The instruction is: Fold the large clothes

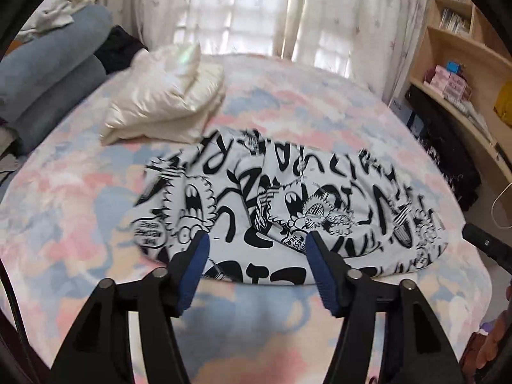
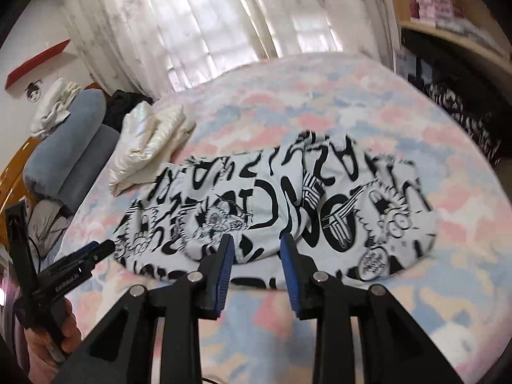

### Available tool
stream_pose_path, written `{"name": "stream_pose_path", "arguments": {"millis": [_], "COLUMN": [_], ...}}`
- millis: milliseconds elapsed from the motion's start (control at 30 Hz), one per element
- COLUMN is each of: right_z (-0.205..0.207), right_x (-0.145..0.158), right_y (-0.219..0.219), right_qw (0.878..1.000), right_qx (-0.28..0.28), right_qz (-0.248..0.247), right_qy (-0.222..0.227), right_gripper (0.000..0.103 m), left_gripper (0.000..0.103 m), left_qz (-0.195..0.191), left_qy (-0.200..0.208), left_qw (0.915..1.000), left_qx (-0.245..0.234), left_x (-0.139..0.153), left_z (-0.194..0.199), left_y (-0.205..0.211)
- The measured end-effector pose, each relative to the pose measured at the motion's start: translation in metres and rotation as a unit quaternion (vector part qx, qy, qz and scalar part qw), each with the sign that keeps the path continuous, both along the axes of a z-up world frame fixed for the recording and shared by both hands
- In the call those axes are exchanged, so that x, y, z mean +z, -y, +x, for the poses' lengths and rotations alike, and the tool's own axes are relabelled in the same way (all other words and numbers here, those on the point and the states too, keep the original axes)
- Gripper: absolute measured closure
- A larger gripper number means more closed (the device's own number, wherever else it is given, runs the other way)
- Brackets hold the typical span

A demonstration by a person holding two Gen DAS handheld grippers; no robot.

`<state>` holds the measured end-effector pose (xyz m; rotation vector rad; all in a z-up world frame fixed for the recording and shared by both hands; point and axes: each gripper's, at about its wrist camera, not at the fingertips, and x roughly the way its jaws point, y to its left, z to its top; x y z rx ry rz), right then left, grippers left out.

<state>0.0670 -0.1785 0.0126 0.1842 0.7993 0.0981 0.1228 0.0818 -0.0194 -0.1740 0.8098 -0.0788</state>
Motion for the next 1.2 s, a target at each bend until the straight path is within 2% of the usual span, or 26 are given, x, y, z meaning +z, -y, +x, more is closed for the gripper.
{"name": "stream_pose_path", "arguments": {"millis": [100, 167, 233, 267, 367, 467, 600, 667, 733, 800, 900, 1033, 1067, 1133, 1200], "right_z": [-0.029, -0.042, -0.053, -0.056, -0.059, -0.053, -0.04, -0.033, -0.027, -0.022, -0.013, 0.01, 0.017, 0.03, 0.044], "right_x": [0.027, 0.039, 0.047, 0.049, 0.043, 0.026, -0.003, -0.019, -0.032, -0.039, -0.047, -0.061, -0.065, -0.073, -0.079], "right_y": [-0.006, -0.008, -0.012, -0.014, -0.022, -0.029, -0.035, -0.039, -0.044, -0.046, -0.05, -0.054, -0.055, -0.058, -0.062], "right_qw": [0.999, 0.999, 0.998, 0.997, 0.996, 0.995, 0.997, 0.997, 0.997, 0.997, 0.997, 0.997, 0.998, 0.998, 0.998], "right_qx": [0.01, 0.014, 0.013, 0.012, 0.014, 0.013, 0.014, 0.019, 0.027, 0.034, 0.036, 0.039, 0.04, 0.042, 0.045], "right_qz": [-0.024, -0.035, -0.049, -0.054, -0.072, -0.081, -0.066, -0.061, -0.054, -0.047, -0.046, -0.034, -0.031, -0.028, -0.03], "right_qy": [0.022, 0.036, 0.048, 0.053, 0.058, 0.054, 0.046, 0.046, 0.048, 0.053, 0.058, 0.051, 0.049, 0.045, 0.045], "right_gripper": [0.073, 0.069, 0.054, 0.052, 0.05, 0.05, 0.051, 0.057, 0.073, 0.08, 0.08, 0.081, 0.082, 0.093, 0.094], "left_gripper": [0.037, 0.031, 0.029, 0.029, 0.024, 0.021, 0.02, 0.02, 0.02, 0.02, 0.02, 0.02, 0.018, 0.014, 0.012], "left_qz": [-0.011, -0.018, -0.024, -0.025, -0.024, -0.027, -0.064, -0.085, -0.103, -0.119, -0.136, -0.176, -0.18, -0.181, -0.185], "left_qy": [0.016, 0.021, 0.02, 0.019, 0.014, 0.003, -0.019, -0.031, -0.041, -0.045, -0.053, -0.07, -0.062, -0.055, -0.052], "left_qw": [0.9998, 0.9996, 0.9994, 0.9994, 0.9994, 0.9992, 0.9969, 0.9945, 0.9918, 0.9882, 0.9833, 0.9726, 0.9717, 0.9717, 0.9707], "left_qx": [0.006, 0.01, 0.013, 0.014, 0.019, 0.03, 0.042, 0.052, 0.065, 0.085, 0.109, 0.135, 0.14, 0.141, 0.144], "left_x": [0.018, 0.026, 0.028, 0.028, 0.022, 0.002, -0.036, -0.058, -0.078, -0.1, -0.127, -0.157, -0.161, -0.164, -0.168], "left_z": [-0.022, -0.033, -0.039, -0.042, -0.047, -0.045, -0.037, -0.031, -0.026, -0.02, -0.009, 0.01, 0.016, 0.028, 0.044], "left_y": [-0.011, -0.018, -0.023, -0.024, -0.029, -0.034, -0.046, -0.054, -0.06, -0.068, -0.078, -0.091, -0.092, -0.092, -0.092]}}
